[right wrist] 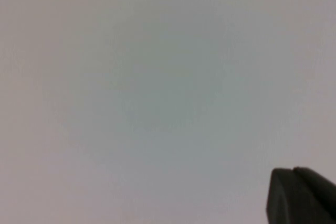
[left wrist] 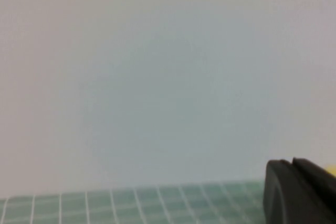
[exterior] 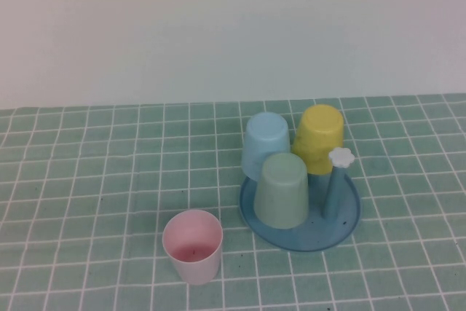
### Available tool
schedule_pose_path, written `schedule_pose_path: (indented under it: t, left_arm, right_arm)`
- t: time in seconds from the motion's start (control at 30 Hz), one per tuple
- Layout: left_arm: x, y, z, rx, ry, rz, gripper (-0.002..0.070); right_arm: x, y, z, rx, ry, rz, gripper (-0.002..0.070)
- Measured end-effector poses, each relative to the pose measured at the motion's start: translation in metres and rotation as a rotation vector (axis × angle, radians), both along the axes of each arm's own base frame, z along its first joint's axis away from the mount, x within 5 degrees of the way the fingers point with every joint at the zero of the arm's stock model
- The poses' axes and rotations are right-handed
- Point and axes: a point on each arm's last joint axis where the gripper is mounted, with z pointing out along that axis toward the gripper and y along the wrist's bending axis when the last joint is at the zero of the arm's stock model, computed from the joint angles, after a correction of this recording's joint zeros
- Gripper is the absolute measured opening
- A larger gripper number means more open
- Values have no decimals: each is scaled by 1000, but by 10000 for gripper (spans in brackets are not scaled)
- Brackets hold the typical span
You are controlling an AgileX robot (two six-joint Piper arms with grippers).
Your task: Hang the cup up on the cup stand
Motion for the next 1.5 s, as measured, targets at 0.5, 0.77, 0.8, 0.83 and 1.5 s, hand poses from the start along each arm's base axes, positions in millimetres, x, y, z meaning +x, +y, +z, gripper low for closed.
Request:
schedule_pose_path:
  t: [0.5, 0.77, 0.8, 0.83, 1.5]
  left_arm:
    - [79, -13, 14, 272, 413, -167, -2]
    - [126, -26, 6, 407, 565, -384, -2]
    - [134, -28, 6, 410, 593, -411, -2]
    - [140, -30, 6, 411, 617, -435, -2]
    - [269, -107, -70, 707, 1135, -703, 64]
  right_arm:
    - [44, 3, -24, -271, 696, -10, -1]
    - [40, 19, -30, -230, 755, 191, -1]
    - [39, 21, -30, -247, 755, 212, -1]
    - [38, 22, -31, -257, 756, 232, -1]
    - [45, 31, -42, -325, 902, 345, -1]
